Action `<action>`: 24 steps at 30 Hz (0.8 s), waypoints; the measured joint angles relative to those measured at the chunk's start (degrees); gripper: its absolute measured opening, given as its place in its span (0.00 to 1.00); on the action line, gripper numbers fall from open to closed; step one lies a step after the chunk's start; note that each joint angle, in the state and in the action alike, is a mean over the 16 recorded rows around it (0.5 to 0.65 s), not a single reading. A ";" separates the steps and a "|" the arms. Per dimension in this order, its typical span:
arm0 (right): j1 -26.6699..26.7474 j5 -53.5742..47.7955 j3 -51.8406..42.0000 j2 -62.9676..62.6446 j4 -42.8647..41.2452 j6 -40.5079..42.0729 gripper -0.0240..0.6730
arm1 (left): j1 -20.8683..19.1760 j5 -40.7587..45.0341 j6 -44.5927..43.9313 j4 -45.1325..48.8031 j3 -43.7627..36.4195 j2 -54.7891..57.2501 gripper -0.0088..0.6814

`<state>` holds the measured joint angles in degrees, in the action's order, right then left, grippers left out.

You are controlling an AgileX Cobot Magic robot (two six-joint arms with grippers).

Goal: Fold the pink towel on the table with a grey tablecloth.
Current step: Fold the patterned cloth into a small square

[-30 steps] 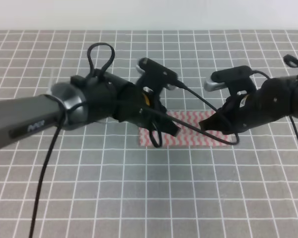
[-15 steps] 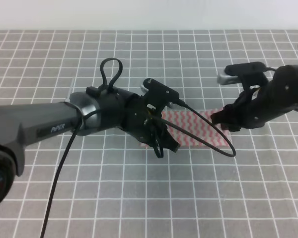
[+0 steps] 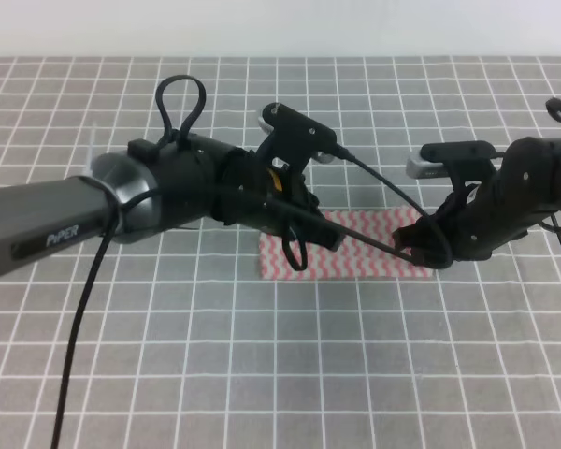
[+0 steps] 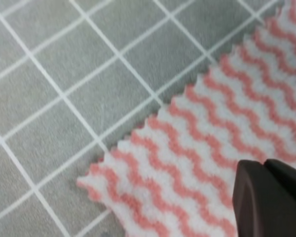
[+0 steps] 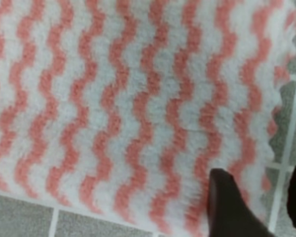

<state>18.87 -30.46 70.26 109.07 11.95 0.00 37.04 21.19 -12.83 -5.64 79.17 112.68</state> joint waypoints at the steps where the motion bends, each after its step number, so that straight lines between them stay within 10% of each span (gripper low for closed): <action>1: 0.00 0.07 0.00 0.24 0.25 0.00 0.40 | -0.03 -0.32 0.00 0.00 0.00 -0.15 0.01; 24: 0.05 1.46 0.19 2.03 2.39 0.00 0.25 | -1.86 -1.32 -0.01 0.00 0.00 4.62 0.01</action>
<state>18.92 -29.01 70.45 111.11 14.33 0.00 35.18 19.86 -12.84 -5.64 79.17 117.30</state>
